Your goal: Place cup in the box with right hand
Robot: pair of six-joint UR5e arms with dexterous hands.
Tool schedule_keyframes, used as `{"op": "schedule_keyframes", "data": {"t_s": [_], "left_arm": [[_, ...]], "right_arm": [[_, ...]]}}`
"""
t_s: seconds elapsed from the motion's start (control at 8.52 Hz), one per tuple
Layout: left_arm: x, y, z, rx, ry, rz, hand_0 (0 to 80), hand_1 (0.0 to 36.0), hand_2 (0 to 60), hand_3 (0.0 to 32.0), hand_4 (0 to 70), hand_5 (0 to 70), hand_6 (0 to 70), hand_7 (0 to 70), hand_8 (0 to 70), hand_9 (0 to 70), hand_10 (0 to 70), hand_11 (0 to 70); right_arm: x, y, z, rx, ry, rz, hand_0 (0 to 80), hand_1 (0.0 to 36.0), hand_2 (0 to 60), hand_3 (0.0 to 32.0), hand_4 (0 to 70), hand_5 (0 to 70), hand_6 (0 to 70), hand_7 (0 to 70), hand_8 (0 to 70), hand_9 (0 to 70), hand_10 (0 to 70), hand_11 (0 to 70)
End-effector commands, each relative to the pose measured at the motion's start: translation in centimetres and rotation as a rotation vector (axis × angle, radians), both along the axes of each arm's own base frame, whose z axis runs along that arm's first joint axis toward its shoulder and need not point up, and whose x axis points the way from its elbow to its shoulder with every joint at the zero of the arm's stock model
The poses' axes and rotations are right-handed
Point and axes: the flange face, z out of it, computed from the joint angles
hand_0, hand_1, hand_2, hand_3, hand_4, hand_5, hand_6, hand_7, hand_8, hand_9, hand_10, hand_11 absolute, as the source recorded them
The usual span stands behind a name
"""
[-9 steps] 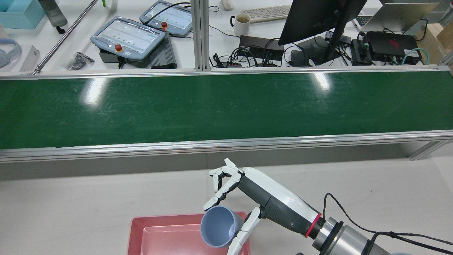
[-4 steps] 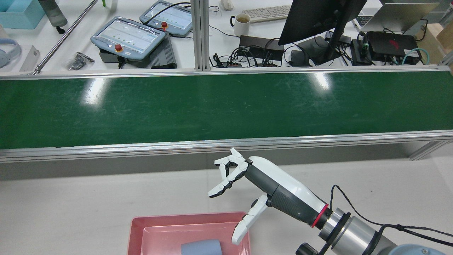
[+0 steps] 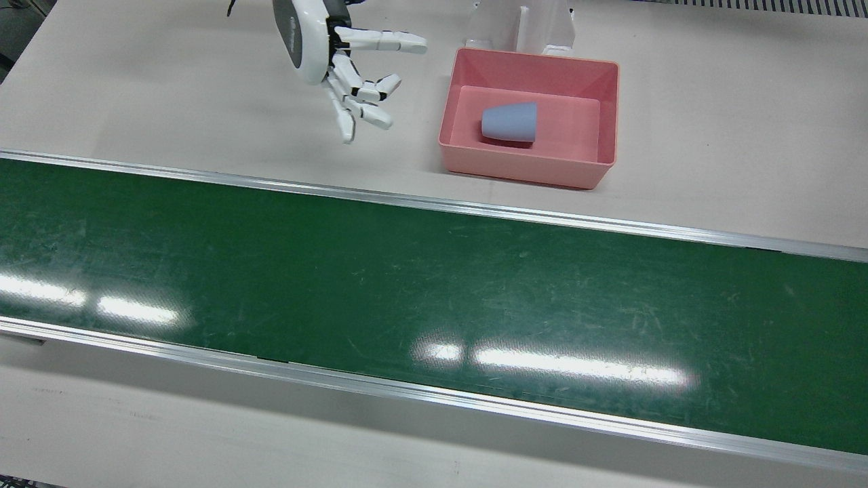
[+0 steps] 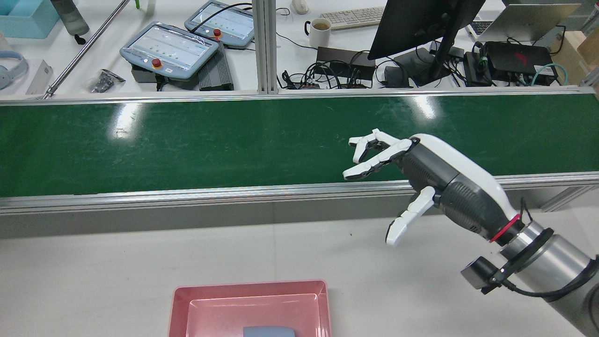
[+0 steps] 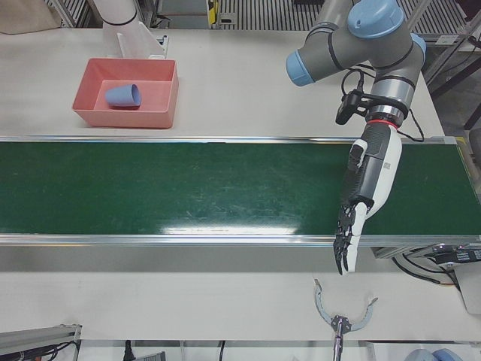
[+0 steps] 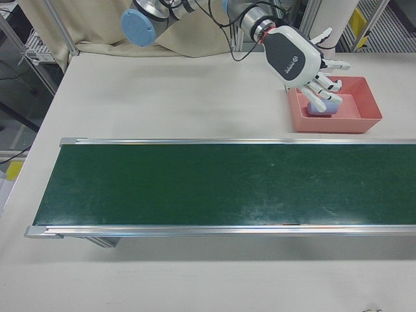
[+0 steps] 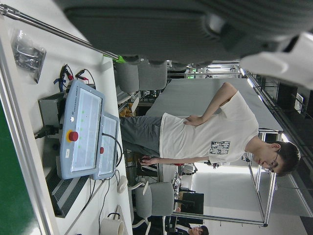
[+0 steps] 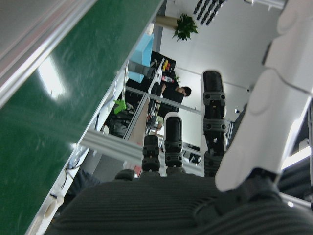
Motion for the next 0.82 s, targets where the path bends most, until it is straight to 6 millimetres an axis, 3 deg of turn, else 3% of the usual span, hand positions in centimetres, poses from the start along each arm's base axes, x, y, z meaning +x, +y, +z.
{"op": "schedule_keyframes", "data": {"t_s": [0.0, 0.12, 0.35, 0.47, 0.59, 0.7], "left_arm": [[0.0, 0.0, -0.1, 0.003, 0.0, 0.0, 0.0, 0.0, 0.0, 0.0, 0.0, 0.0, 0.0, 0.0, 0.0, 0.0, 0.0, 0.0], [0.0, 0.0, 0.0, 0.0, 0.0, 0.0, 0.0, 0.0, 0.0, 0.0, 0.0, 0.0, 0.0, 0.0, 0.0, 0.0, 0.0, 0.0], [0.0, 0.0, 0.0, 0.001, 0.0, 0.0, 0.0, 0.0, 0.0, 0.0, 0.0, 0.0, 0.0, 0.0, 0.0, 0.0, 0.0, 0.0], [0.0, 0.0, 0.0, 0.0, 0.0, -0.002, 0.0, 0.0, 0.0, 0.0, 0.0, 0.0, 0.0, 0.0, 0.0, 0.0, 0.0, 0.0], [0.0, 0.0, 0.0, 0.0, 0.0, 0.0, 0.0, 0.0, 0.0, 0.0, 0.0, 0.0, 0.0, 0.0, 0.0, 0.0, 0.0, 0.0], [0.0, 0.0, 0.0, 0.0, 0.0, 0.0, 0.0, 0.0, 0.0, 0.0, 0.0, 0.0, 0.0, 0.0, 0.0, 0.0, 0.0, 0.0]], "right_arm": [[11.4, -4.5, 3.8, -0.106, -0.073, 0.179, 54.7, 5.8, 0.0, 0.0, 50.8, 3.5, 11.3, 49.7, 7.9, 20.0, 1.4, 3.0], [14.8, -6.7, 5.1, -0.123, -0.05, 0.216, 54.4, 5.5, 0.0, 0.0, 50.6, 3.4, 11.2, 49.1, 7.9, 19.9, 1.8, 3.4], [21.0, -11.3, 10.1, -0.225, 0.001, 0.241, 54.8, 6.4, 0.0, 0.0, 52.3, 3.7, 12.2, 54.1, 8.4, 21.2, 2.6, 4.8], [24.3, -14.3, 12.3, -0.181, -0.021, 0.253, 53.9, 5.7, 0.0, 0.0, 48.4, 3.6, 11.9, 52.0, 8.3, 20.9, 3.1, 5.4], [26.4, -16.7, 17.6, -0.207, -0.056, 0.225, 50.9, 1.2, 0.0, 0.0, 46.7, 2.7, 12.1, 54.2, 8.9, 22.2, 3.5, 5.6], [30.3, -16.5, 21.4, -0.208, -0.045, 0.299, 50.3, 0.5, 0.0, 0.0, 53.5, 2.2, 13.2, 60.8, 9.1, 23.6, 3.8, 5.8]]}}
